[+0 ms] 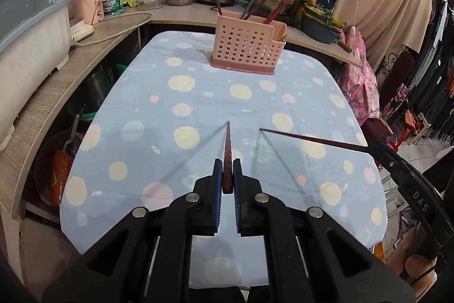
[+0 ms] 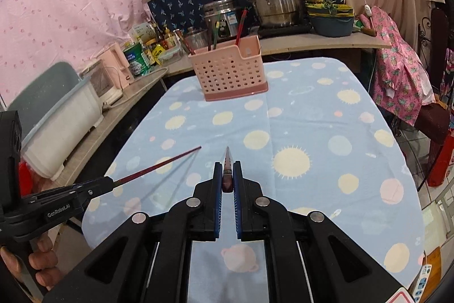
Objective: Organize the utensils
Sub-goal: 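Lift and carry both chopsticks toward the pink holder with both tools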
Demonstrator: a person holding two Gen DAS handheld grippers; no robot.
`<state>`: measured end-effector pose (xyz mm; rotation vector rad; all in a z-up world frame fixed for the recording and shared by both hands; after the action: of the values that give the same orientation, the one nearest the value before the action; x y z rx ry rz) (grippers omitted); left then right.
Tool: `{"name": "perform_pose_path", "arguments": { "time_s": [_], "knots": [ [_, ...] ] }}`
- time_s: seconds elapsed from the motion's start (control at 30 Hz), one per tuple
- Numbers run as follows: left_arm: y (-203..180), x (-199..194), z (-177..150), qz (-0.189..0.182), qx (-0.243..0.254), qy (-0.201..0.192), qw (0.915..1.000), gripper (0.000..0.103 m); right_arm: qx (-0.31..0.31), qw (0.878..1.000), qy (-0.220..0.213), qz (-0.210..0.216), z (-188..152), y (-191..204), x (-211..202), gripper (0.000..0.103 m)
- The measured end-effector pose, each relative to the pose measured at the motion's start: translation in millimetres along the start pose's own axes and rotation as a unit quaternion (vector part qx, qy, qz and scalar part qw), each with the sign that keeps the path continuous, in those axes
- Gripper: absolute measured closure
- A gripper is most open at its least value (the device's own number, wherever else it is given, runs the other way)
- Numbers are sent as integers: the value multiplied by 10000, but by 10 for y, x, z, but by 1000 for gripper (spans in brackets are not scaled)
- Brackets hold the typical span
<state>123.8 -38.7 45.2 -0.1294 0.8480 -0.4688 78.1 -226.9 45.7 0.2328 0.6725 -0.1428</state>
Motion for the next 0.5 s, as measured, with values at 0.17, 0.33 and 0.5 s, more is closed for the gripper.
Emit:
{"name": "perform_pose_path", "arguments": {
  "time_s": [0.17, 0.33, 0.5],
  "knots": [
    [-41, -109, 328, -25, 66, -307, 9995, 96, 189, 9994, -264, 115, 356, -67, -64, 96],
    [-81, -126, 606, -61, 100, -510, 9986, 96, 273, 9983, -460, 218, 673, -87, -55, 96],
    [-117, -55, 787, -74, 122, -580, 9982, 96, 215, 9978, -576, 246, 873, -43, 4, 96]
  ]
}}
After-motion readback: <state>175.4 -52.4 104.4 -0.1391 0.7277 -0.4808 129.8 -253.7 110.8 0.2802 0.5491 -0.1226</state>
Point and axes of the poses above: each gripper's, at about its wrist camera, not at the fingertips, and x roughly the way its jaws point, y to its left, z to its top, the point moved 6 cm from there along x, roughly the way its jaws point, and after that the axes turned 10 degrees about -z, right-handed, at the moved point
